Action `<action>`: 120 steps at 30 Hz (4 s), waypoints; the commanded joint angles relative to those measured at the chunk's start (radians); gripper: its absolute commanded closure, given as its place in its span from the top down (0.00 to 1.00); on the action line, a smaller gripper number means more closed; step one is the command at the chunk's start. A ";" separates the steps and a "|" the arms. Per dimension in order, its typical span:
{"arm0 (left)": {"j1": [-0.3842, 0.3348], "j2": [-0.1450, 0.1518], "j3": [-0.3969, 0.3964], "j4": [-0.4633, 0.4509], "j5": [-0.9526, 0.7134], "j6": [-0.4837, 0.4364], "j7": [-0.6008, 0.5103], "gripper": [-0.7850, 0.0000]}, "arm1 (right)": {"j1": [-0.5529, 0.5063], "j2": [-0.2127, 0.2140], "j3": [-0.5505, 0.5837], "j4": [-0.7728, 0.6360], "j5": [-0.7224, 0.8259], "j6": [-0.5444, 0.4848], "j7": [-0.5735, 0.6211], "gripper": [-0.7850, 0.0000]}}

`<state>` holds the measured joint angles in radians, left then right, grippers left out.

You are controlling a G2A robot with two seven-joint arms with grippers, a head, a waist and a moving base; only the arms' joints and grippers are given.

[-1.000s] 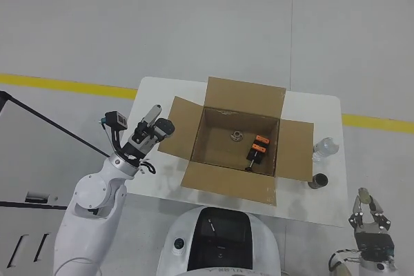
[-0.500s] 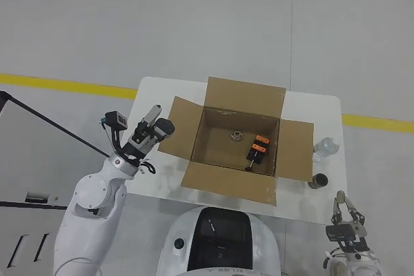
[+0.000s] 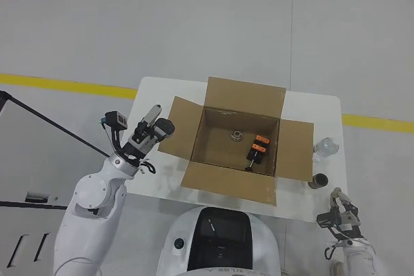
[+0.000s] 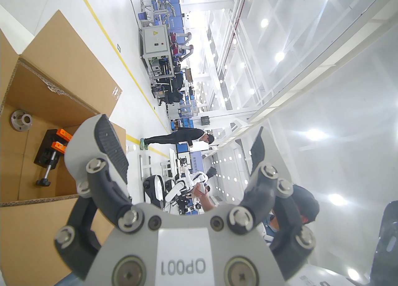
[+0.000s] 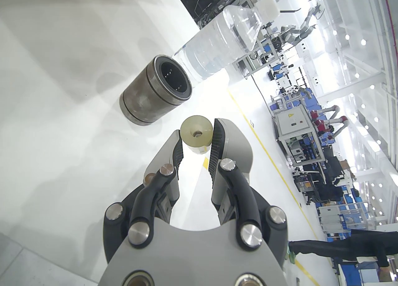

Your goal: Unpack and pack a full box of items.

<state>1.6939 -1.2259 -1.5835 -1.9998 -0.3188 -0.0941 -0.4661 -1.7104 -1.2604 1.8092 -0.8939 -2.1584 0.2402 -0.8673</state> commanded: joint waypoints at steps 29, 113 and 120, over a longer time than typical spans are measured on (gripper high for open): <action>0.000 0.000 0.000 0.000 0.000 0.000 0.000 1.00 | 0.079 0.024 -0.075 0.122 -0.050 0.004 0.067 0.28; 0.000 0.000 0.000 0.000 0.000 0.000 0.000 1.00 | 0.025 0.038 -0.343 -1.074 0.883 -0.674 1.024 1.00; 0.000 0.000 0.000 0.000 0.000 0.000 0.000 1.00 | 0.190 0.038 -0.374 -0.942 1.169 -0.717 1.304 1.00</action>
<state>1.6939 -1.2259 -1.5835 -1.9998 -0.3188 -0.0941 -0.4661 -1.5456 -1.2212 1.4373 -1.8511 -1.0083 -0.5186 0.4155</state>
